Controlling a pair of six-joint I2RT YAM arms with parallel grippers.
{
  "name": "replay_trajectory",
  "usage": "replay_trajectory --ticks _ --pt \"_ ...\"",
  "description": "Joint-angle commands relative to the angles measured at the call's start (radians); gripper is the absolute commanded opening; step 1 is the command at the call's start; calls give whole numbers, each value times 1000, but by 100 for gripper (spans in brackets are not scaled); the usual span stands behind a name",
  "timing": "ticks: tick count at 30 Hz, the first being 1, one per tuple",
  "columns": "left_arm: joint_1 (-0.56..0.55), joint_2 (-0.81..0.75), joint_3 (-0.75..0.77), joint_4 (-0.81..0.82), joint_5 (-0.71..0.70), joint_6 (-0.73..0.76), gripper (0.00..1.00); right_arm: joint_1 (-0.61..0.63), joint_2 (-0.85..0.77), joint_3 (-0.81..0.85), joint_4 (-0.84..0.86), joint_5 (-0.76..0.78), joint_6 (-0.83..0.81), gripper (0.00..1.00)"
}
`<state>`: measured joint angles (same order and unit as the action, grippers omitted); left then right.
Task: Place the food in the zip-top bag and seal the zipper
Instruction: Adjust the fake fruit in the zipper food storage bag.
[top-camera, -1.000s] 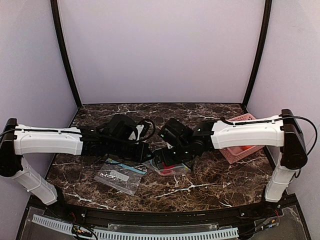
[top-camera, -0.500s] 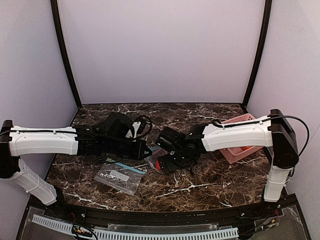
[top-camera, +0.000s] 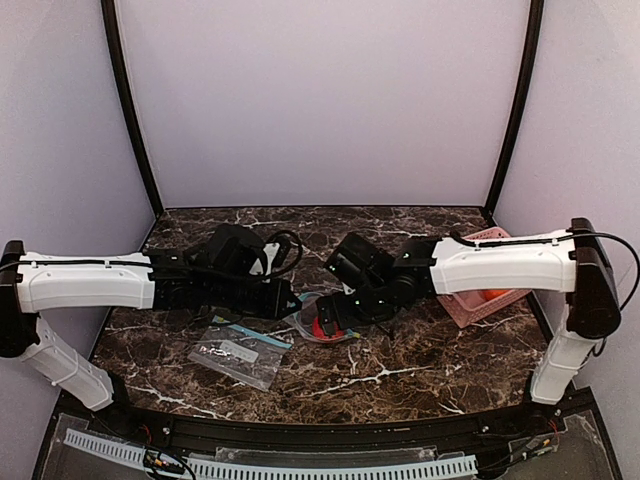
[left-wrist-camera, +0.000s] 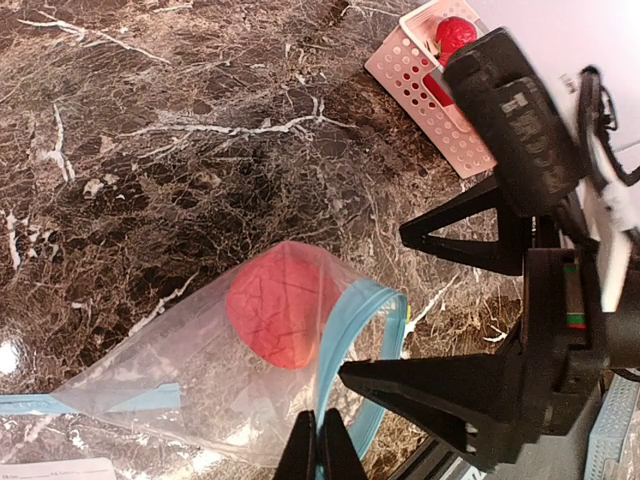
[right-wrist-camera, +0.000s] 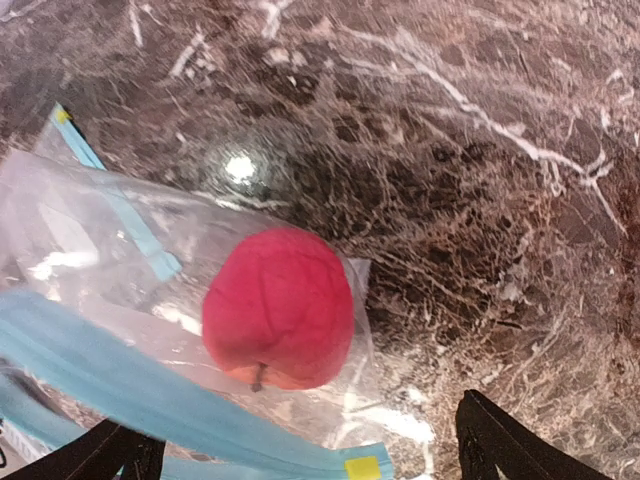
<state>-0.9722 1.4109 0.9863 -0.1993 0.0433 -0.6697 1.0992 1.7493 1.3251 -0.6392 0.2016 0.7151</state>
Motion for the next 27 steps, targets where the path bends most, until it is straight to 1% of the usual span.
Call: replay_trajectory --ticks 1,16,27 --pt "7 -1 0 -3 14 -2 1 -4 -29 2 83 -26 -21 99" --pt "7 3 7 10 36 -7 1 -4 123 34 79 99 8 99" --pt "13 6 9 11 59 -5 1 -40 168 14 79 102 19 95"
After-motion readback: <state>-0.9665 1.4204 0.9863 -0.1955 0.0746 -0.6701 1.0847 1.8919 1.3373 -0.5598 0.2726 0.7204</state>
